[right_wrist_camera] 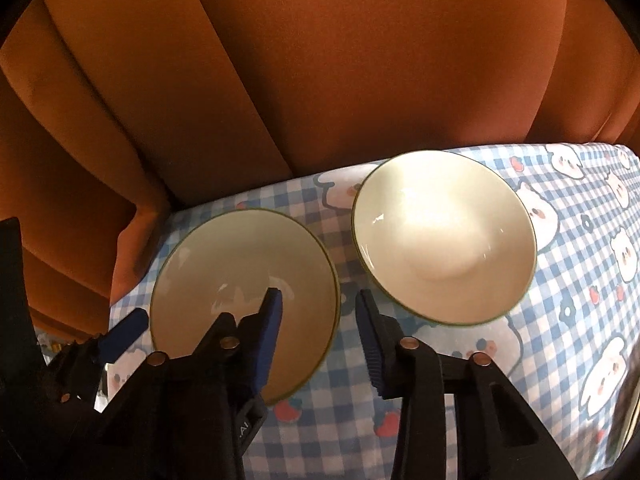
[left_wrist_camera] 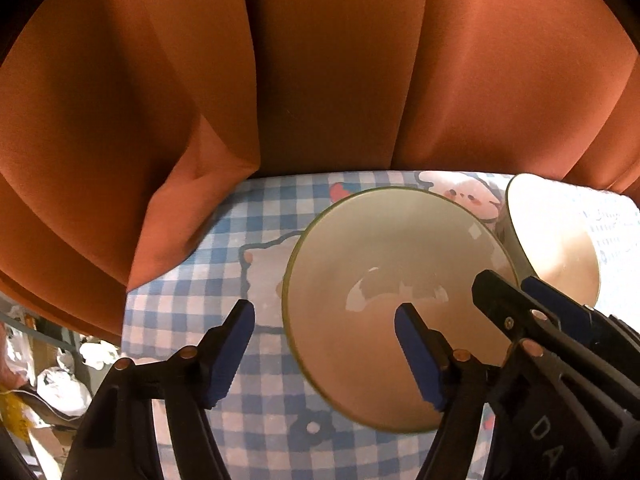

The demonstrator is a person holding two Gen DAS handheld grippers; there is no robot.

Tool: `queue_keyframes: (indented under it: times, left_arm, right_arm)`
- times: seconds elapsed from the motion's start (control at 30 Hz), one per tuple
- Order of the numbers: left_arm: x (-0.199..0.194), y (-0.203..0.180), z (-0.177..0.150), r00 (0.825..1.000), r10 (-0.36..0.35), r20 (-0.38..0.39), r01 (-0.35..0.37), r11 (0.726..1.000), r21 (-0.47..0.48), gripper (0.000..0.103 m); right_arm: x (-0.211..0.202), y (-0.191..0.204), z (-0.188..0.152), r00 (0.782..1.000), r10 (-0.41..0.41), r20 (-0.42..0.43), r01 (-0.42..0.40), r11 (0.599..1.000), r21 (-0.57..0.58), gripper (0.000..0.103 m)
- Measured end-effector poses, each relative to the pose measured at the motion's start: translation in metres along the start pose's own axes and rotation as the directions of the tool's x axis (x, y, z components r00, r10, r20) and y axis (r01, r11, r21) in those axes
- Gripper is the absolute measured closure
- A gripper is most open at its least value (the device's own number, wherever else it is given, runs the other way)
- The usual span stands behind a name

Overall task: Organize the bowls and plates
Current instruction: 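Grip a green-rimmed bowl's rim with both tools and lift it, then carry the held bowl toward the first placed bowl with both tools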

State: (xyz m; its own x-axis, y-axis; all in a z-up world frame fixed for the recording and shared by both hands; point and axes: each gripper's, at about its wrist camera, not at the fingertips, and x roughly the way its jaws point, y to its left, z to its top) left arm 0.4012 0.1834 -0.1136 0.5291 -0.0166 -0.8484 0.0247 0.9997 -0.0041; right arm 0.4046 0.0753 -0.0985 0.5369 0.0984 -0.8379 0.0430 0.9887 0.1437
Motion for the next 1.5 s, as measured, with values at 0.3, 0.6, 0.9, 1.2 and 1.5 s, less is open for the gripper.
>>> queue_keyframes:
  times: [0.3,0.6,0.9,1.2,1.5]
  left_arm:
    - [0.021,0.002,0.006,0.999,-0.032,-0.042,0.031,0.999,-0.019,0.064]
    - [0.016,0.000,0.001,0.998,-0.018,-0.062,0.019,1.000,0.012,0.069]
    - [-0.008,0.000,-0.039,0.993,-0.043,-0.107,0.045,0.999,0.018,0.069]
    - [-0.014,0.009,-0.039,0.996,-0.050,-0.079,0.050,0.999,-0.011,0.069]
    - [-0.003,0.006,-0.029,0.994,-0.086,-0.070,0.085,0.996,-0.010,0.069]
  right_arm:
    - [0.017,0.000,0.011,1.000,-0.024,0.006,0.024,1.000,-0.009,0.083]
    - [0.017,0.000,0.007,0.999,-0.041,-0.016,0.040,0.999,-0.022,0.086]
    - [-0.005,-0.007,-0.026,0.996,-0.039,-0.084,0.037,0.999,-0.022,0.086]
    - [-0.012,-0.006,-0.047,0.995,-0.026,-0.091,0.024,0.999,-0.028,0.086]
    - [0.000,0.000,-0.029,0.997,-0.067,-0.041,0.065,0.996,-0.060,0.079]
